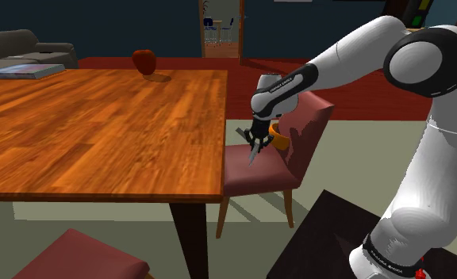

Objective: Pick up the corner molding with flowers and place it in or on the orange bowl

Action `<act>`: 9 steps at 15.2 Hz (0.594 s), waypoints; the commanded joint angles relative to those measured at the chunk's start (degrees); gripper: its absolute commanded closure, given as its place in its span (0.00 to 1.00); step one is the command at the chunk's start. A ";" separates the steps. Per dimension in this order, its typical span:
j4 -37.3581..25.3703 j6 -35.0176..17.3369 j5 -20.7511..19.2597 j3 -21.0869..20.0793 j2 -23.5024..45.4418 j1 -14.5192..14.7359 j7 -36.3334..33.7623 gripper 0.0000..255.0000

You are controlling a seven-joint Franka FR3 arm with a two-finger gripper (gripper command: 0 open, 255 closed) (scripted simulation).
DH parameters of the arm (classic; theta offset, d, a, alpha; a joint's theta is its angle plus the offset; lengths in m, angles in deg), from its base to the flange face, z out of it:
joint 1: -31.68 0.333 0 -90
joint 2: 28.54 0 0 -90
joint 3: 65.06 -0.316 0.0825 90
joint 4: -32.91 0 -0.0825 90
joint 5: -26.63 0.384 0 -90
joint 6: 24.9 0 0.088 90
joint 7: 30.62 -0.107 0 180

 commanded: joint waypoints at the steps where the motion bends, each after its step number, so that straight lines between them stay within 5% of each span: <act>1: 0.05 -0.01 -0.02 0.07 0.08 -0.06 0.02 1.00; 9: -0.98 2.80 -0.55 0.15 -1.73 -0.02 -0.57 1.00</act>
